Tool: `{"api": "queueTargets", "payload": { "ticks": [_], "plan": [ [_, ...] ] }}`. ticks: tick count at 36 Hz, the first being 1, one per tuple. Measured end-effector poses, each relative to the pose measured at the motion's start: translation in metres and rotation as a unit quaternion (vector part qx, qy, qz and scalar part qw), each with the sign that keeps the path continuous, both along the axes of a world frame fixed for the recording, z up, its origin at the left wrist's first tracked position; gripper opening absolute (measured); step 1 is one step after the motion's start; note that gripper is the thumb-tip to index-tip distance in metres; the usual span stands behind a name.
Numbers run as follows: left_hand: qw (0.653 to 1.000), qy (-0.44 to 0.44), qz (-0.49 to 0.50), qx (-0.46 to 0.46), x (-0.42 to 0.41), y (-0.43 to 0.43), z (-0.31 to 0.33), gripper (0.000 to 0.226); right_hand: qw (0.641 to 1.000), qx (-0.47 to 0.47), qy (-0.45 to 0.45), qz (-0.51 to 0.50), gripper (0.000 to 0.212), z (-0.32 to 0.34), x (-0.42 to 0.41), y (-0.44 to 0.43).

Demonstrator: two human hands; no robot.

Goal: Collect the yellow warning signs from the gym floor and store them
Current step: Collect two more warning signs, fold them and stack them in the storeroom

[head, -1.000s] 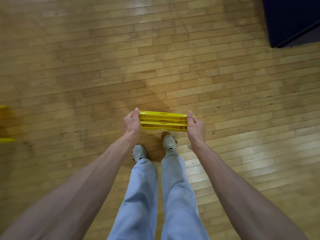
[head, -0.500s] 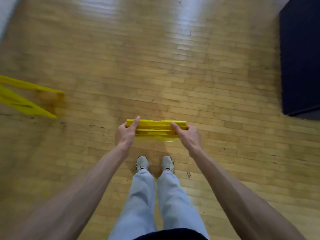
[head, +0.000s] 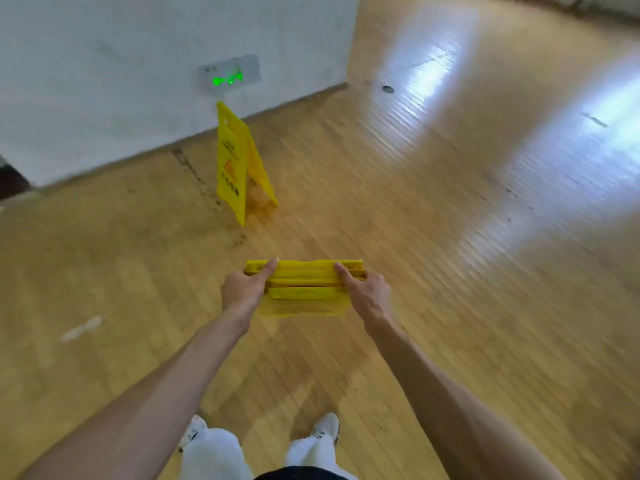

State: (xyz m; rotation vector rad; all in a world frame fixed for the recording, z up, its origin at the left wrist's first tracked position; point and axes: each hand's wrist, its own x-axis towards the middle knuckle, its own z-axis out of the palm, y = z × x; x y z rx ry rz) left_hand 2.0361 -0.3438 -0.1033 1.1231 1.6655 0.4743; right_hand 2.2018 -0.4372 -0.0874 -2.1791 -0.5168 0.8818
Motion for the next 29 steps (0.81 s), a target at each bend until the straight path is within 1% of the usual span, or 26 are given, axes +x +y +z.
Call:
{"api": "queueTargets", "payload": {
  "ticks": [4,7,11,16,18,21,25,27,29],
  "plan": [
    [0.997,-0.025,0.071,-0.01,-0.075,0.034,-0.001,0.067,0.999,-0.014,0.003,0.036,0.057,0.003,-0.065,0.057],
    [0.993,-0.035,0.112,-0.032,-0.141,0.058,-0.003,0.07,0.997,-0.027,-0.004,0.072,0.059,0.007,-0.125,0.098],
    [0.984,-0.051,0.163,-0.046,-0.232,0.089,-0.001,0.072,0.993,-0.035,-0.007,0.116,0.054,0.01,-0.212,0.147],
    [0.974,-0.049,0.22,-0.026,-0.332,0.115,0.007,0.073,0.981,-0.029,-0.007,0.193,0.05,0.017,-0.307,0.198],
    [0.968,-0.04,0.246,-0.02,-0.37,0.124,0.012,0.065,0.973,-0.029,-0.005,0.228,0.049,0.02,-0.343,0.218],
    [0.957,-0.021,0.289,-0.009,-0.422,0.139,0.018,0.052,0.964,-0.023,0.002,0.266,0.053,0.019,-0.397,0.251],
    [0.939,0.014,0.344,-0.001,-0.484,0.161,0.021,0.057,0.946,-0.034,0.019,0.322,0.056,0.018,-0.463,0.293],
    [0.934,0.038,0.355,0.002,-0.503,0.17,0.021,0.058,0.938,-0.033,0.034,0.343,0.052,0.018,-0.483,0.31],
    [0.929,0.052,0.367,0.006,-0.525,0.183,0.02,0.058,0.931,-0.035,0.049,0.36,0.044,0.015,-0.503,0.332]
  ]
}}
